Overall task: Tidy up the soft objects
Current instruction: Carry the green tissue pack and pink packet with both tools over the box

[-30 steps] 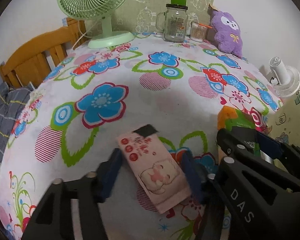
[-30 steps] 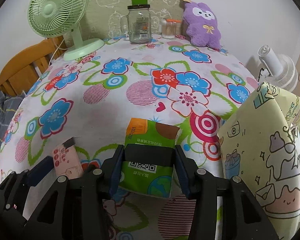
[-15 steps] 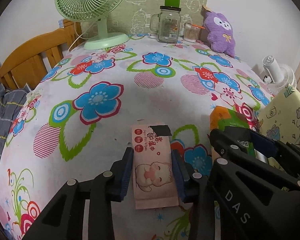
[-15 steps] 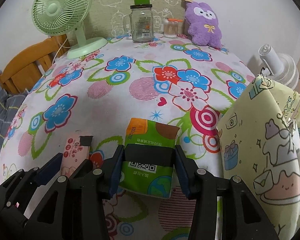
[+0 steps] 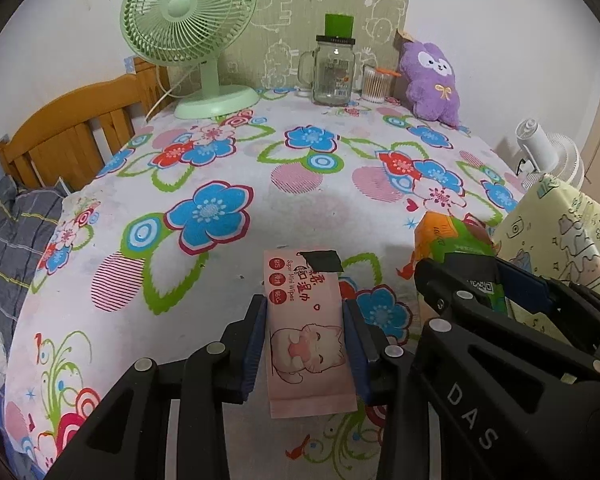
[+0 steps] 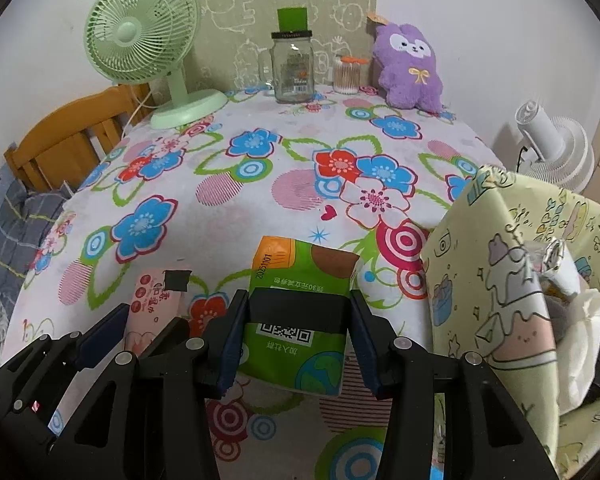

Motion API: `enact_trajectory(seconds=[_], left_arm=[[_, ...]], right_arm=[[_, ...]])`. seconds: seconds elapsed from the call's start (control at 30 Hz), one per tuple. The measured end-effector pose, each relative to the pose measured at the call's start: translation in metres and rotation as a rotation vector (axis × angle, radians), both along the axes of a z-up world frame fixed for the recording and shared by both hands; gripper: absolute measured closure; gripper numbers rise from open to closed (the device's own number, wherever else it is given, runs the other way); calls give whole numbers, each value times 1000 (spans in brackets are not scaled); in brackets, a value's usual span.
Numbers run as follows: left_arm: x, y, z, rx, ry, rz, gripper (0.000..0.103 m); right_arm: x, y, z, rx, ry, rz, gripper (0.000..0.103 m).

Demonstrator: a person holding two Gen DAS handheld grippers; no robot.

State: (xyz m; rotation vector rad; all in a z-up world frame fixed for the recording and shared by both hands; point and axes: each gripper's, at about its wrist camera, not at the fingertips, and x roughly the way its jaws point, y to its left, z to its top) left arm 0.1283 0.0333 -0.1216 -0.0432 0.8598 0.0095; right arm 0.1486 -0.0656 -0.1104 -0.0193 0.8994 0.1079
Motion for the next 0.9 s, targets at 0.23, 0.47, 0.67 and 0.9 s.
enact_trajectory(seconds=[0.23, 0.47, 0.67, 0.9], left_arm=[[-12, 0, 16, 2, -40, 2, 65], [-23, -3, 34, -11, -78, 5, 65], [-33, -5, 53, -6, -122, 10, 65], [-41, -9, 71, 2, -161, 9, 65]], right_arm=[[-12, 1, 17, 3, -39, 13, 51], [-24, -2, 38, 4, -83, 18, 51], [-32, -3, 56, 10, -118, 29, 51], [-42, -8, 77, 23, -158, 38, 51]])
